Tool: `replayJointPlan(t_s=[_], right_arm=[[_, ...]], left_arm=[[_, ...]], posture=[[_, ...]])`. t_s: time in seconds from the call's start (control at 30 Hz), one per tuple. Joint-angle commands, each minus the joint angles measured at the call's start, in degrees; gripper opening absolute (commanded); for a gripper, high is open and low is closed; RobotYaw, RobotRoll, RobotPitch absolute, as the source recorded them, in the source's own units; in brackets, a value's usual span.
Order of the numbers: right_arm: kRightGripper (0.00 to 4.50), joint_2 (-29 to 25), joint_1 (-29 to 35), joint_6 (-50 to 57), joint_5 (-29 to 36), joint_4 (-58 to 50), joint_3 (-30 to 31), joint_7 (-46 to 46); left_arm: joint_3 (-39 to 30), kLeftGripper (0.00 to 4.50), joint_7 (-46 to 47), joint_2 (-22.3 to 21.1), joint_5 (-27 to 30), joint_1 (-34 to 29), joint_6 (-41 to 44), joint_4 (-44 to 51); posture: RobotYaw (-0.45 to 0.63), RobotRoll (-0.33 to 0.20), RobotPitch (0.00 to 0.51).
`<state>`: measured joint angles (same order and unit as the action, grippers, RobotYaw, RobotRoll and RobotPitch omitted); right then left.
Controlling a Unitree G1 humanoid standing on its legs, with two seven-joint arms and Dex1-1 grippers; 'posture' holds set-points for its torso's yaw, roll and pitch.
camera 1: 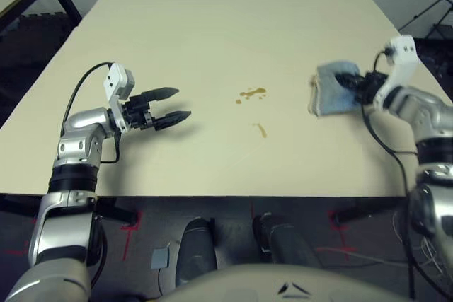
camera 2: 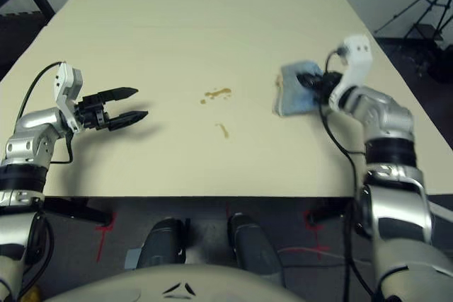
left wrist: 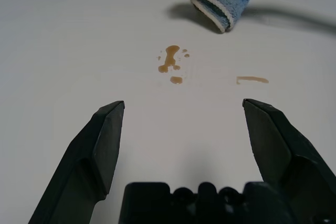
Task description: Wipe the water off the table with a rag.
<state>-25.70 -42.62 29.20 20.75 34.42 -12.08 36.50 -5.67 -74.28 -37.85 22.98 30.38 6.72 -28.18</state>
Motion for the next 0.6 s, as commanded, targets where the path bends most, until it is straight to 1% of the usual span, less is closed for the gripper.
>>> replayJointPlan(t_s=[0.03, 0.07, 0.2, 0.27, 0.4, 0.5, 0.6], right_arm=[[0.03, 2.9, -0.6, -1.5, -2.6, 3.0, 2.9, -0.9], [0.03, 3.6, -0.5, -1.9, -3.3, 3.8, 3.7, -1.1], [0.03, 6.0, -0.6, -4.1, -6.4, 7.1, 6.6, -1.6], [0.03, 7.5, -0.8, -5.4, -8.0, 9.5, 8.0, -1.8], [0.03, 10.4, -0.7, -6.4, -9.7, 12.0, 10.1, -0.4], [0.03, 12.9, 0.5, -6.2, -10.8, 11.5, 12.0, 1.3], [0.03, 16.3, 3.1, -5.3, -11.6, 8.5, 14.8, 2.9]], left_arm=[[0.0, 4.5, -0.6, -1.0, -1.0, -0.6, -0.2, -0.9], [-0.1, 4.5, -0.7, -1.3, -1.1, -0.8, -0.3, -0.9], [-0.7, 4.5, -0.9, -2.5, -0.9, -1.8, -0.2, -0.6], [-1.2, 4.5, -1.0, -3.2, -0.7, -2.4, 0.0, -0.3], [-1.7, 4.5, -1.0, -4.3, -0.5, -3.2, 0.3, 0.2], [-2.0, 4.5, -1.1, -4.7, -0.4, -3.5, 0.5, 0.4], [-2.2, 4.5, -1.0, -4.8, -0.4, -3.9, 0.7, 0.8]], posture=[[-0.12, 0.0, 0.085], [-0.11, 0.0, 0.085], [-0.11, 0.0, 0.085], [-0.09, 0.0, 0.088], [-0.08, 0.0, 0.089], [-0.07, 0.0, 0.089], [-0.07, 0.0, 0.086]])
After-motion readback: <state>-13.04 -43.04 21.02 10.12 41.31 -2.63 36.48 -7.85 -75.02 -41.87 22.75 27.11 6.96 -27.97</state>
